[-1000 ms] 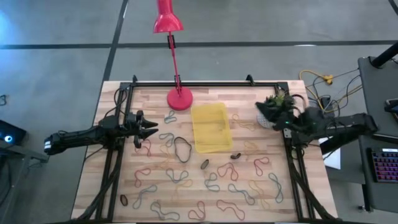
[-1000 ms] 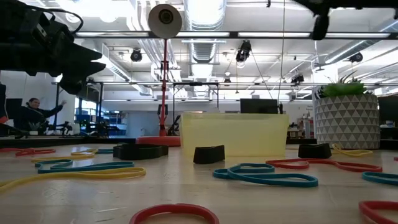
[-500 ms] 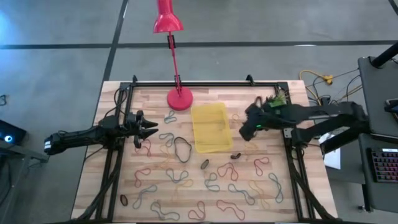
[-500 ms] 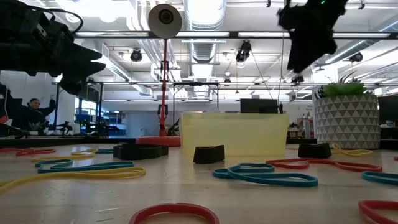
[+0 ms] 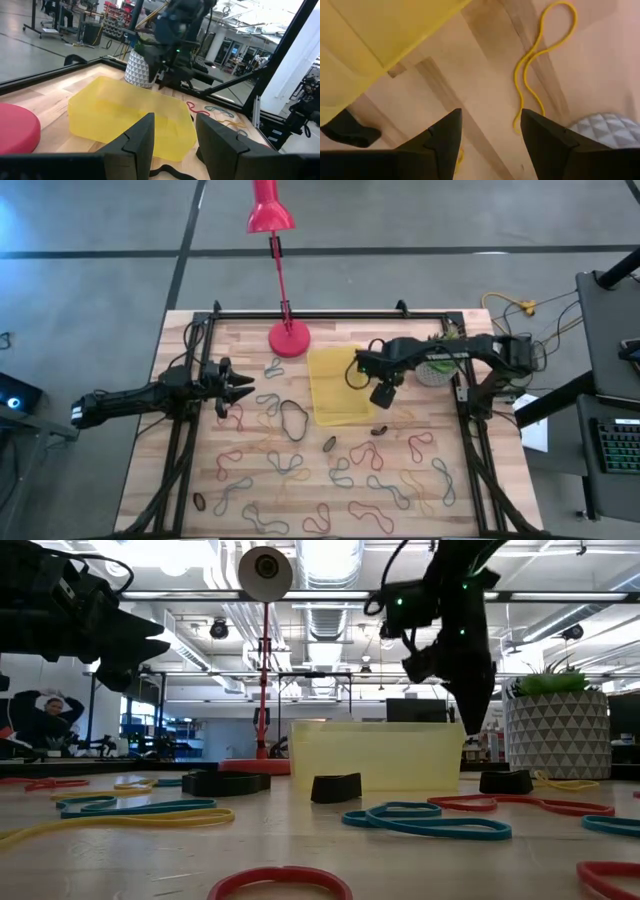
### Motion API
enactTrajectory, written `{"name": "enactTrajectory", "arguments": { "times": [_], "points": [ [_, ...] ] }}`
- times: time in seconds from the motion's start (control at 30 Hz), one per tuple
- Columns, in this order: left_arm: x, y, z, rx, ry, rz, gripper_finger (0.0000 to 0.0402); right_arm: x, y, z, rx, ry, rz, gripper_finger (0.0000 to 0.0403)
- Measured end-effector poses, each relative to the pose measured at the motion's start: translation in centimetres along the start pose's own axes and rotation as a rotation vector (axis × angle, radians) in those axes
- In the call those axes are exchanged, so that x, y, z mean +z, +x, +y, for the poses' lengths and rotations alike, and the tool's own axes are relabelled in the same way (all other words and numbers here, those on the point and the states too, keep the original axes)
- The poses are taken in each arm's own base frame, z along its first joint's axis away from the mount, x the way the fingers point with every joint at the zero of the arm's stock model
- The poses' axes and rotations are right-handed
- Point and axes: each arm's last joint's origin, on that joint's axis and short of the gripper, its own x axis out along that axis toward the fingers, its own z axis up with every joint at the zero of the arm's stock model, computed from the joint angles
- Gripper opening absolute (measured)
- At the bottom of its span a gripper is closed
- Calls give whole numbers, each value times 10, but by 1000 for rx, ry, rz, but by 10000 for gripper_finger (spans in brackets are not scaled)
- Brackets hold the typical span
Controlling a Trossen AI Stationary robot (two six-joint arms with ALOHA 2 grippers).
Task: Pick and place rubber bands into bin
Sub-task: Put the yellow rubber band into the yellow bin
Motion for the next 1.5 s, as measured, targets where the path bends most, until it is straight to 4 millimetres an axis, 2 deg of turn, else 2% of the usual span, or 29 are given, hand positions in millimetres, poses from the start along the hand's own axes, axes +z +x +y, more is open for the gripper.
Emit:
{"name": "enactTrajectory", "arguments": {
  "times": [0.27,0.63,1.07,1.2,1.5],
  "points": [
    [0,0,0,0,0,0,129,8,24,-29,36,-2,42,192],
    [0,0,0,0,0,0,129,21,61,-26,-117,-75,124,192],
    [0,0,0,0,0,0,129,26,69,-35,-35,-173,106,188],
    [0,0,0,0,0,0,129,25,72,-34,18,-205,101,163],
    [0,0,0,0,0,0,129,25,78,-31,24,-237,111,77]
  ]
}}
